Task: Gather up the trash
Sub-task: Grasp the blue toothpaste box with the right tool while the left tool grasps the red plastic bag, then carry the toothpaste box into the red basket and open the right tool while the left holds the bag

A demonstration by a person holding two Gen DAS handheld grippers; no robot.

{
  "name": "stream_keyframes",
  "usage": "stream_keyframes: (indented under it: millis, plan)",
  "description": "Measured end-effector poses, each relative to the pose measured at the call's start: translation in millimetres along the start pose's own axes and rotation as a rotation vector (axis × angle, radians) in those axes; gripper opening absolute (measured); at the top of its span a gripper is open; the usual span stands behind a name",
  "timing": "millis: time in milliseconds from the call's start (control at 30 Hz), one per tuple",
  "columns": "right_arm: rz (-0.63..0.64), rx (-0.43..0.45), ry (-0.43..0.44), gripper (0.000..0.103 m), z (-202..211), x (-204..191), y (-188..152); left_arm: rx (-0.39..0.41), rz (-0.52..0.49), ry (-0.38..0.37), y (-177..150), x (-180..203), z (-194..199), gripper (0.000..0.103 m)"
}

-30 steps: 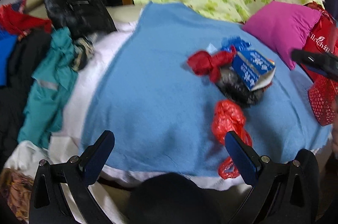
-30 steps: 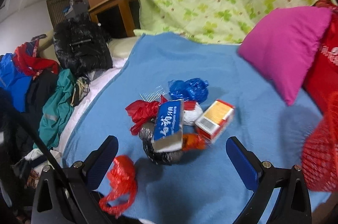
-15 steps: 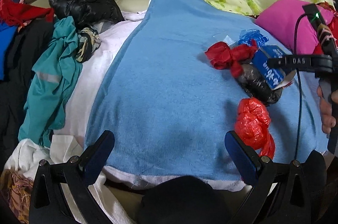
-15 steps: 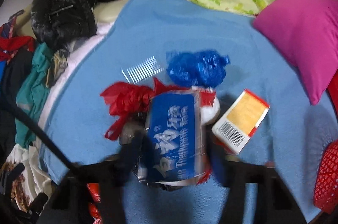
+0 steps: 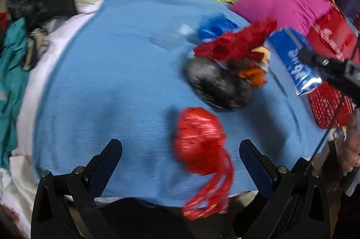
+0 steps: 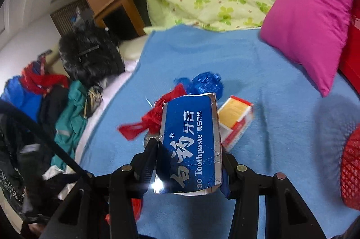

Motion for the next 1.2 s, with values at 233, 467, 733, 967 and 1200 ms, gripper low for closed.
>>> stream_keyframes:
  millis: [233, 467, 733, 967, 1200]
  plan:
    - [-0.043, 0.094, 0.010, 0.049, 49, 22, -18, -0.090, -0.017, 0.003, -8, 14, -41, 0.051]
    - [-0.112, -0.060, -0.123, 0.032, 23, 64, -50, -0.040, -0.021, -0.001, -3, 17, -33, 0.048]
    - [-0.088, -0.033, -0.112, 0.035, 27, 72, -65, 0.007, -0.028, -0.008, -14, 24, -13, 0.048]
    - [-0.130, -0.026, -0.073, 0.072, 34, 78, -87, 0.065, -0.053, -0.012, -10, 34, 3, 0.048]
    - [-0.121, -0.086, -0.005, 0.056, 35, 60, -91, 0.107, -0.066, -0.011, -10, 36, 22, 0.048]
Point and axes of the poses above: each gripper's, at about its wrist camera, not at the fingertips, and z roughly against the way its jaws point, x to its right, y to its top, the point moved 2 cm from there along -z, roughly the way its jaws point, and after that the axes turned 11 degrees about z, right-handed, at the moved point
